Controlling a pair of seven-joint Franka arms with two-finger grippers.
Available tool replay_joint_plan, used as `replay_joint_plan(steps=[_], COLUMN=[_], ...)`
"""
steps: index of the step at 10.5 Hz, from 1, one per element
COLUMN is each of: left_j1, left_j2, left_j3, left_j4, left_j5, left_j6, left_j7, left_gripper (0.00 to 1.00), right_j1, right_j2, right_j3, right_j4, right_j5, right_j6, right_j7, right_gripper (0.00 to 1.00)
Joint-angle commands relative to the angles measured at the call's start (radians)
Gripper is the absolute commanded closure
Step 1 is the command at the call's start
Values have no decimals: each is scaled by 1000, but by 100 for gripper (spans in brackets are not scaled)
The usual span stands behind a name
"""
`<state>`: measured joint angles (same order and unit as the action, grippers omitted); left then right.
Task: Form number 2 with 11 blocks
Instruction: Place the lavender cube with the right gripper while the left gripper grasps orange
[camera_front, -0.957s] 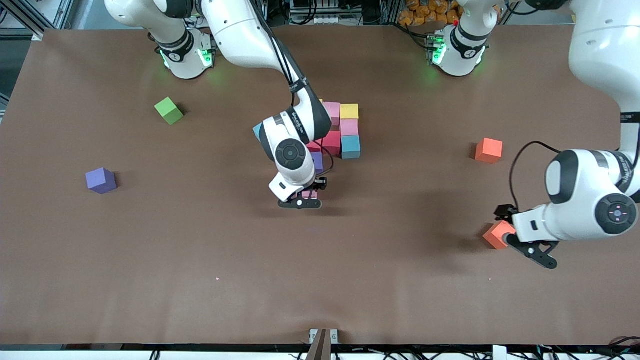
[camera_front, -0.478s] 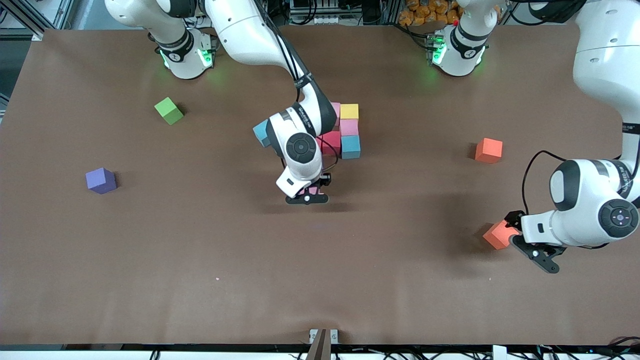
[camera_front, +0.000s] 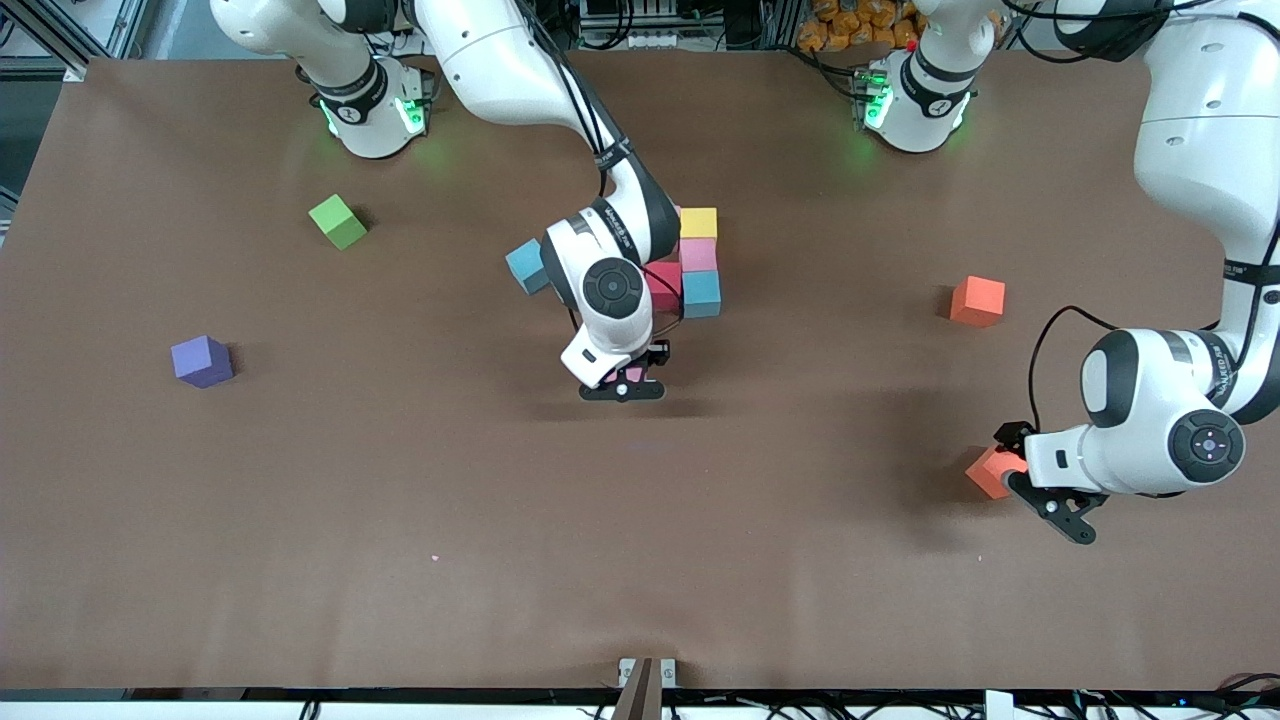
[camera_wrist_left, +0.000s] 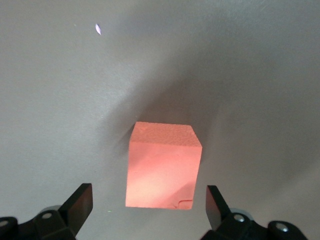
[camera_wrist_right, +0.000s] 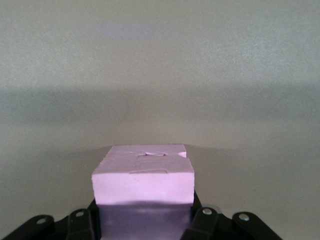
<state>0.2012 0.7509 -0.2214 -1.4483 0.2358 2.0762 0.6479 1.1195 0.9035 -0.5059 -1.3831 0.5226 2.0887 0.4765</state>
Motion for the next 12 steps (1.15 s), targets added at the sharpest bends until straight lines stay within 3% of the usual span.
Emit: replay_joint_plan(steps=[1,8,9,11,12], left_j1=[6,6,7,6,4], left_j2=[-5,25,25,25,25], left_j3=[-6,-6,-6,-6,-6], left_j4=[-49,-38,-40,-41,-41], left_j5=[8,-43,-41,-41,-43], left_j6=[60,88,90,90,88], left_j7=[-25,-74,-74,-76,-77], left_gripper=[0,0,8,41,50], right_j1=[0,35,42,55,57], right_j2=[-11,-23,-23,-23,-26], right_j3=[-3,-10,-17,-23,-23], right_j4=[12,-25,-30,-48,-60], right_j5=[-21,-22,-24,-22,-22], right_j6=[-55,-62,-59,-32,-10], right_j7=[13,25,27,27,27], right_gripper=[78,77,77,77,77])
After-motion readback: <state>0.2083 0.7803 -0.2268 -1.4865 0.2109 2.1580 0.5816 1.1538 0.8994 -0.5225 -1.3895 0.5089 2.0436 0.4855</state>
